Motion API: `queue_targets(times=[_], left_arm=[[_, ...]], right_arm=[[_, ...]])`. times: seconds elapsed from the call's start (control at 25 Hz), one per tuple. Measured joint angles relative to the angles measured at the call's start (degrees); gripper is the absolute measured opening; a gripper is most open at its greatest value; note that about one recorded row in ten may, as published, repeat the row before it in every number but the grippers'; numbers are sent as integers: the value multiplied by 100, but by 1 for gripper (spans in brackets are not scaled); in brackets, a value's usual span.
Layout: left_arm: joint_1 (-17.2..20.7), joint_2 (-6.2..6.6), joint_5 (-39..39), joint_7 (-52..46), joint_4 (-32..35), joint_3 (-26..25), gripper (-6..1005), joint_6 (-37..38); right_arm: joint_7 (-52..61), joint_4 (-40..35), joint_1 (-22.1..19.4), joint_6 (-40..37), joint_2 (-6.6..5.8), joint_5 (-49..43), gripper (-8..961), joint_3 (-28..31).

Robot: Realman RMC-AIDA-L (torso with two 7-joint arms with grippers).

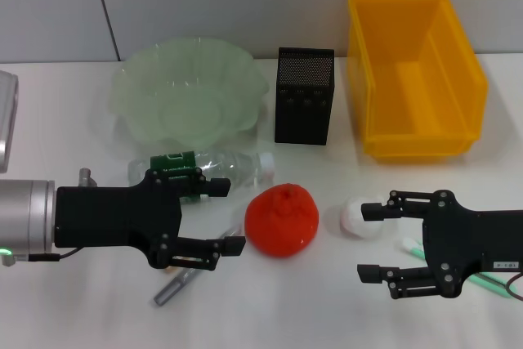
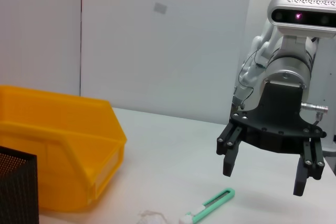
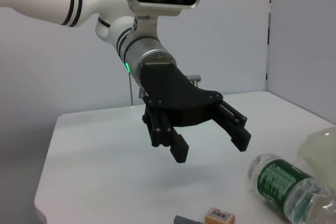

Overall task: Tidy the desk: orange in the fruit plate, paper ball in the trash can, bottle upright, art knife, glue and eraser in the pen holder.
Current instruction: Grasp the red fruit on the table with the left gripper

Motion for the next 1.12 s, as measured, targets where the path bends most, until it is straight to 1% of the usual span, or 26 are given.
queue_targets(times=[0.76, 0.92, 1.0, 1.04, 1.08, 1.12], left_arm=[[59, 8, -7, 70, 0, -15, 829, -14], [55, 8, -7, 71, -20, -5, 826, -137], [-40, -9, -10, 85, -256, 5, 825, -474], [-40, -9, -10, 85, -256, 5, 824, -474], [-70, -12, -10, 108, -328, 7, 823, -559], [-117, -15, -13, 156, -437, 11, 822, -701]], right_arm=[[18, -133, 85, -63, 0, 61, 767, 39], [45, -137, 49, -44, -20, 29, 767, 55], [58, -129, -55, -27, -41, -79, 767, 152], [58, -129, -55, -27, -41, -79, 767, 152], [64, -124, -135, -53, -64, -186, 767, 341], [64, -124, -135, -53, -64, -186, 767, 341]])
